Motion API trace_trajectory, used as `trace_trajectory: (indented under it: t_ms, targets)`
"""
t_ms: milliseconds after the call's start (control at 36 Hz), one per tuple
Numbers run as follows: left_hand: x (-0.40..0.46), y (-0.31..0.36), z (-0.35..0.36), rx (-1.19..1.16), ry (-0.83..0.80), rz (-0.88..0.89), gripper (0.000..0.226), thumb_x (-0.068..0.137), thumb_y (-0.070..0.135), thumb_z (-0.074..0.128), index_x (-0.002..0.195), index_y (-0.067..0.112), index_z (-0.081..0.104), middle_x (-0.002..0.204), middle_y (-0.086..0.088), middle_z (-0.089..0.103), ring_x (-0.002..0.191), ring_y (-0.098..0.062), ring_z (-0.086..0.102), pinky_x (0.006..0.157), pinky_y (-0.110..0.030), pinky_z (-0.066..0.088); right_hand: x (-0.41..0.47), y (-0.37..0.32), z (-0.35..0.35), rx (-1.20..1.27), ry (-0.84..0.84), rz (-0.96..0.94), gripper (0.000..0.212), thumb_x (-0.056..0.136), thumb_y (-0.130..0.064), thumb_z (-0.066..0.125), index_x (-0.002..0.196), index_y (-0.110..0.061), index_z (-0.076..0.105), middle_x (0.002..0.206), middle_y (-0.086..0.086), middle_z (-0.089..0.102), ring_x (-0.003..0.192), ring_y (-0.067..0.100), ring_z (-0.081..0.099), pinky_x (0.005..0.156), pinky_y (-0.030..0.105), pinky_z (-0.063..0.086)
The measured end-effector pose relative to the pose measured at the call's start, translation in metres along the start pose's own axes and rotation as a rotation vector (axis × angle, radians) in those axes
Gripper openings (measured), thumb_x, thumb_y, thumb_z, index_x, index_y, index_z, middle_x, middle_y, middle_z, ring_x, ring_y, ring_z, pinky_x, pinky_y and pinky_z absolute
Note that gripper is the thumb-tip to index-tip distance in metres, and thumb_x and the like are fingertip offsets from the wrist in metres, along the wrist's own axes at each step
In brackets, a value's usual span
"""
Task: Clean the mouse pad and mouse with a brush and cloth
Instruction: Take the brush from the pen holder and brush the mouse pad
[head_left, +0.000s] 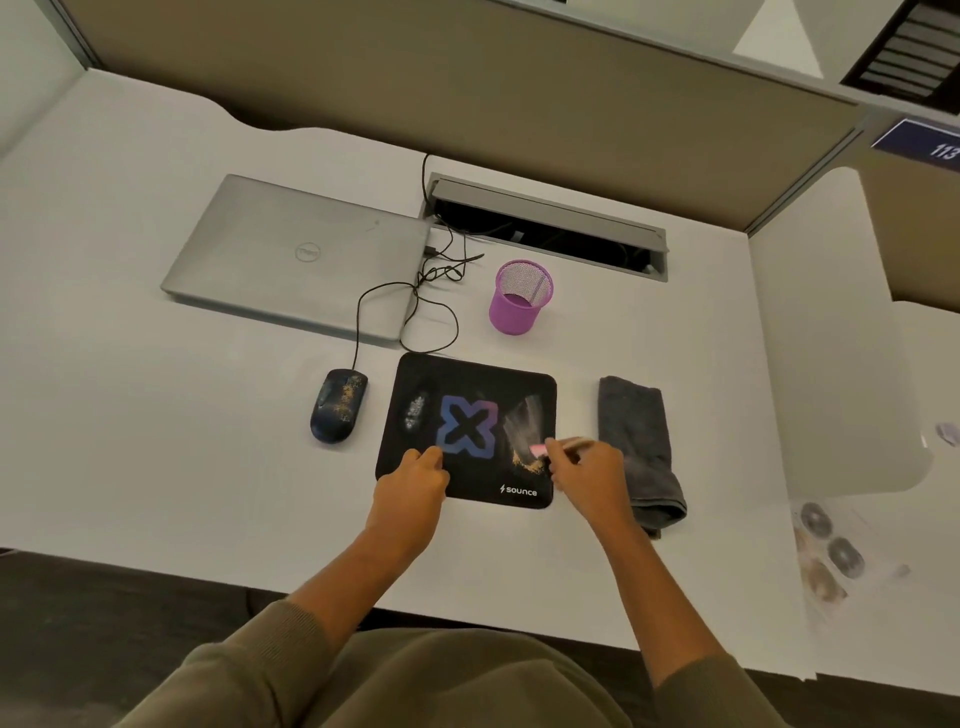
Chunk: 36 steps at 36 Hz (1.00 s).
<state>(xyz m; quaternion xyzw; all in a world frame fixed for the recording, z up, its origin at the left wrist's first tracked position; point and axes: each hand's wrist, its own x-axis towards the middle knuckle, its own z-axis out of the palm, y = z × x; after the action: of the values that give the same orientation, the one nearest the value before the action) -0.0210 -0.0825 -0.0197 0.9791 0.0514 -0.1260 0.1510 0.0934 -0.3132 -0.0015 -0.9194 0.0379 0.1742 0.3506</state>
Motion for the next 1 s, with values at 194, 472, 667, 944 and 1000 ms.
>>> trace_trajectory:
  t_ms: [194,472,667,944,1000]
  targets:
    - [0.001,0.000,-0.004,0.023,-0.021,0.021,0.035,0.102,0.031,0.064,0.133,0.017,0.064,0.139,0.000,0.053,0.118,-0.018,0.054,0.090,-0.027,0.055,0.024,-0.034,-0.016,0.151,0.058,-0.058,0.026,0.100,-0.034,0.069,0.077,-0.023,0.074,0.066,-0.003,0.074,0.060,0.013,0.074,0.063,0.019,0.061]
    - [0.002,0.000,-0.004,0.037,-0.039,0.032,0.034,0.100,0.028,0.065,0.132,0.017,0.065,0.137,0.000,0.052,0.117,-0.019,0.051,0.085,-0.029,0.056,0.029,-0.044,-0.005,0.087,0.026,-0.021,0.032,0.102,-0.031,0.067,0.087,-0.004,0.078,0.073,0.007,0.074,0.063,0.016,0.073,0.069,0.025,0.063]
    - [0.001,-0.002,0.002,0.024,-0.015,0.029,0.032,0.100,0.028,0.066,0.131,0.017,0.066,0.135,0.000,0.054,0.114,-0.018,0.053,0.084,-0.029,0.057,-0.003,-0.017,-0.005,0.001,-0.086,-0.009,0.031,0.100,-0.035,0.069,0.083,-0.011,0.077,0.069,0.001,0.074,0.059,0.010,0.072,0.069,0.026,0.064]
    - [0.003,-0.004,0.004,0.003,-0.009,0.027,0.037,0.099,0.032,0.067,0.133,0.017,0.064,0.134,-0.001,0.055,0.114,-0.018,0.055,0.088,-0.028,0.056,0.046,-0.059,0.000,0.205,0.096,-0.055,0.029,0.099,-0.035,0.070,0.087,-0.010,0.078,0.071,0.002,0.075,0.063,0.014,0.073,0.064,0.017,0.058]
    - [0.003,-0.004,0.005,0.010,-0.011,0.030,0.036,0.098,0.031,0.068,0.132,0.017,0.066,0.134,-0.001,0.055,0.115,-0.019,0.055,0.089,-0.030,0.057,0.043,-0.056,0.005,0.173,0.069,-0.051,0.027,0.100,-0.034,0.068,0.088,-0.011,0.077,0.073,0.003,0.075,0.065,0.017,0.074,0.069,0.024,0.062]
